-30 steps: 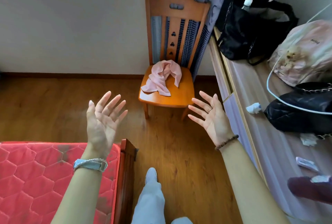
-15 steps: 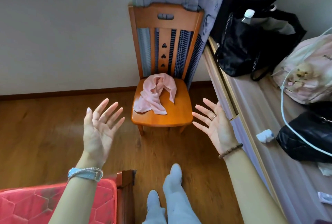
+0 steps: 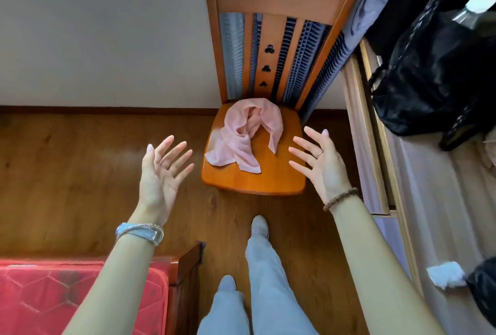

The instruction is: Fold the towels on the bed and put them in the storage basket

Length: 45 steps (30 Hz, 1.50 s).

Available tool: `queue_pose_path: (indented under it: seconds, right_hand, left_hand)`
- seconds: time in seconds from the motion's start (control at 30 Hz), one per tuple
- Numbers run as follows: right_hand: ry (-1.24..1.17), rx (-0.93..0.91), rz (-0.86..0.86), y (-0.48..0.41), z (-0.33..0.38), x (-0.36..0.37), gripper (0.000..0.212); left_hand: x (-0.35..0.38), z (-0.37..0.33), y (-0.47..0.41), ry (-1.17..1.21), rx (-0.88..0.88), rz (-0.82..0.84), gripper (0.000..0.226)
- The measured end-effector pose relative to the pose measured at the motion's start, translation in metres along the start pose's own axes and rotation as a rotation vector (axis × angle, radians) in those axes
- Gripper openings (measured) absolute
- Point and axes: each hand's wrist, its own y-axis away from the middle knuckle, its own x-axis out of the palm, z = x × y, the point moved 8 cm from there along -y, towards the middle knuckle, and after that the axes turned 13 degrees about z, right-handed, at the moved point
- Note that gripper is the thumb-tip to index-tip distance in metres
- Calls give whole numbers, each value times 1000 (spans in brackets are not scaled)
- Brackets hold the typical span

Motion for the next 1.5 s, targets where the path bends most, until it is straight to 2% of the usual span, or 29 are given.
queue_pose_path:
  seconds: [0.33, 0.47, 0.73, 0.93, 1.07, 1.2, 1.3, 1.4, 1.5]
  right_hand:
    - [103, 182, 51, -114, -46, -5, 42]
    - [138, 227, 67, -157, -74, -5, 50]
    - [238, 235, 77, -231, -147, -6, 49]
    - [265, 221, 86, -275, -206, -7, 27]
    - [325, 232, 128, -297, -230, 0, 20]
    - [383, 220, 154, -307, -240, 6, 39]
    - [456, 228, 153, -311, -242, 7, 25]
    - [444, 270, 182, -307, -247, 13, 51]
    - [346, 270, 203, -301, -245, 22, 71]
  left_hand:
    - [-8, 68, -93, -97, -129, -113, 44]
    - [-26, 98, -127, -149, -171, -157, 39]
    - [-76, 154, -190, -408, -171, -197, 31]
    - [-105, 205, -225, -522, -235, -190, 38]
    - [-109, 220, -242, -582, -240, -151, 42]
    - [-110, 232, -256, -636, -222, -112, 46]
    - [-117, 242, -266, -715, -220, -56, 54]
    - [-119, 249, -270, -904, -215, -12, 58]
    - [-116, 248, -272, -1105, -174, -25, 37]
